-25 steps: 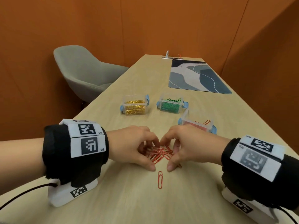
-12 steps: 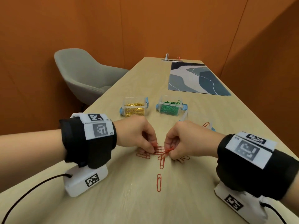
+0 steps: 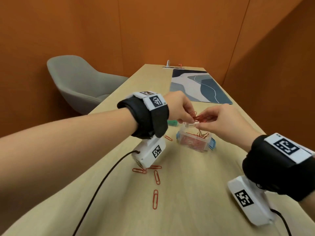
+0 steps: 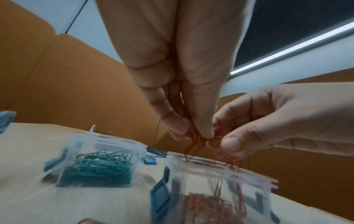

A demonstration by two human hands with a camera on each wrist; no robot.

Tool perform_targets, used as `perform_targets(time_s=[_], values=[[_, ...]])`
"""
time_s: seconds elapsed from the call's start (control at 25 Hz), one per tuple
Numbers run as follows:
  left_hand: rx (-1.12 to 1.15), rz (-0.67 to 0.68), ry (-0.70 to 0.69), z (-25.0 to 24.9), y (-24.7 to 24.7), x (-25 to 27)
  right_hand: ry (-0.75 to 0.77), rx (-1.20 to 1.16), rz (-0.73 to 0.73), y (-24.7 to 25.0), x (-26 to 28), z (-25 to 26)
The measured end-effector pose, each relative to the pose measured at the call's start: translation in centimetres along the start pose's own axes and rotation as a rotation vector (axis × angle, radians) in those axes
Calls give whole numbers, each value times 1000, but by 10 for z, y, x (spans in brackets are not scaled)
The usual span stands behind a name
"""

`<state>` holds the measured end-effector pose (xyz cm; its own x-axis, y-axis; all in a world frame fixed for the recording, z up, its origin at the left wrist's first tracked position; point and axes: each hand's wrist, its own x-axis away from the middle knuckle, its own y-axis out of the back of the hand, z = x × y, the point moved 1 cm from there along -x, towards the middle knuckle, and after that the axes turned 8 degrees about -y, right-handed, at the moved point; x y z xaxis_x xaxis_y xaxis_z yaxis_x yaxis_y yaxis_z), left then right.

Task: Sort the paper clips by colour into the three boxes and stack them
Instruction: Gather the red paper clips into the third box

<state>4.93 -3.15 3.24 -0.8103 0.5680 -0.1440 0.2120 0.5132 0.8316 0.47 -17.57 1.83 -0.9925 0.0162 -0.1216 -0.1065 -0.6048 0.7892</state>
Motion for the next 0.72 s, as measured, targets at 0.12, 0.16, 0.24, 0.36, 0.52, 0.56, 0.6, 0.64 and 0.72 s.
perform_targets(time_s=[0.12, 0.16, 0.24, 0.36, 0.52, 0.56, 0.6, 0.64, 0.72], values=[[-119, 19, -32, 12, -2, 11, 33, 27, -17, 2, 2, -7], [-150, 44, -30, 18, 0, 19, 67, 39, -26, 3, 6, -6], [-268, 142, -1, 33, 1, 37, 120, 40, 30, 3, 15, 0], [-458, 388, 10, 48, -13, 55, 175, 124, 331, -13, 35, 17], [-474, 405, -69, 52, -9, 73, 249, 353, 559, -44, 51, 36], [-457, 387, -80, 52, -4, 83, 267, 388, 590, -50, 53, 40], [-427, 376, -77, 53, 0, 93, 284, 423, 605, -54, 55, 42], [-380, 373, -61, 54, 3, 104, 298, 444, 608, -56, 56, 44], [-258, 379, -19, 51, 4, 125, 291, 424, 594, -59, 55, 46]])
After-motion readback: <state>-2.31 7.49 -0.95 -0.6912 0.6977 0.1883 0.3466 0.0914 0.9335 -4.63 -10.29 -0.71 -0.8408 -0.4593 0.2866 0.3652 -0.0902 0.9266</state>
